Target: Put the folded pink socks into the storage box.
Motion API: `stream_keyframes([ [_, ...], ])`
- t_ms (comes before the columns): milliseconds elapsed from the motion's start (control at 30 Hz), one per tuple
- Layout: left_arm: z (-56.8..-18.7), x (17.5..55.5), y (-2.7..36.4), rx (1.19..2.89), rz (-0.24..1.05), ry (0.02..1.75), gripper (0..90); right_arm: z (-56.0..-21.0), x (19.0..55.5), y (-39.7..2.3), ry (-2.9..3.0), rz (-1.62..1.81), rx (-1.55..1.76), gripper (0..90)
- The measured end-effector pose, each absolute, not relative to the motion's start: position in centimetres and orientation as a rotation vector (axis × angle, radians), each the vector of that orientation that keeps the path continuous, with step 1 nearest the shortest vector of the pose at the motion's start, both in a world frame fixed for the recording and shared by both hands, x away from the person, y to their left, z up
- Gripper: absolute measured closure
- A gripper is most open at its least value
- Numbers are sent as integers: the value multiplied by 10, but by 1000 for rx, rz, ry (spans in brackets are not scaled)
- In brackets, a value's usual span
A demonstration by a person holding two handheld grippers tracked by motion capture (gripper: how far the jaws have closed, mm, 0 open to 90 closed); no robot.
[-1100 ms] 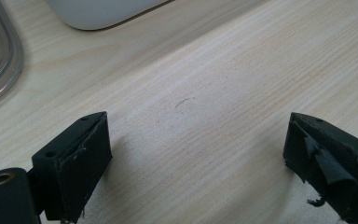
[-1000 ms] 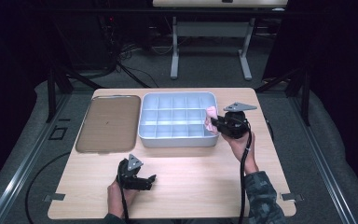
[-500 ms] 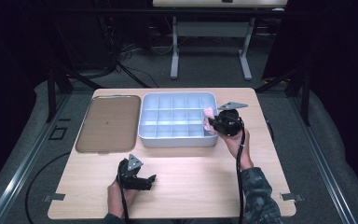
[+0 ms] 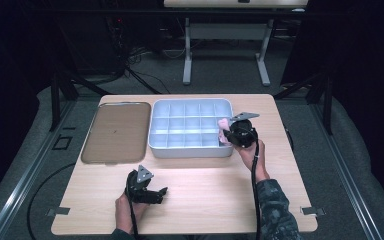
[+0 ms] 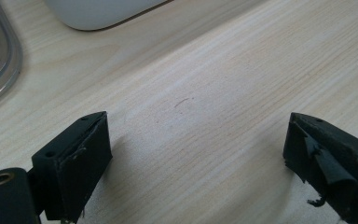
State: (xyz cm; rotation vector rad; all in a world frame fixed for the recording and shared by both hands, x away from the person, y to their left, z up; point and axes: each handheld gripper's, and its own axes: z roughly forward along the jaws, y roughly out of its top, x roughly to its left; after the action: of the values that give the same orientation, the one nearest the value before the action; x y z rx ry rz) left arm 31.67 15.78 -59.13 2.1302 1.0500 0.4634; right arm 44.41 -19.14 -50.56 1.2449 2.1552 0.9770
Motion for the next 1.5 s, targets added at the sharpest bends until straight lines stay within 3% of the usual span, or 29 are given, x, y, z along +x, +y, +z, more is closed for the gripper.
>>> stream_keyframes([
  [967,-592,316,157,2124,461,1054,72,-498,430,-194,2191,982,1264,575],
  [1067,-592,317,157,2126,460,1052,72,-494,427,-196,2180,996,1249,591],
  [1267,-591,317,158,2133,460,1040,72,-492,426,-195,2183,1031,1222,704],
  [1500,-591,317,157,2135,457,1036,72,-495,427,-196,2191,1032,1245,692],
])
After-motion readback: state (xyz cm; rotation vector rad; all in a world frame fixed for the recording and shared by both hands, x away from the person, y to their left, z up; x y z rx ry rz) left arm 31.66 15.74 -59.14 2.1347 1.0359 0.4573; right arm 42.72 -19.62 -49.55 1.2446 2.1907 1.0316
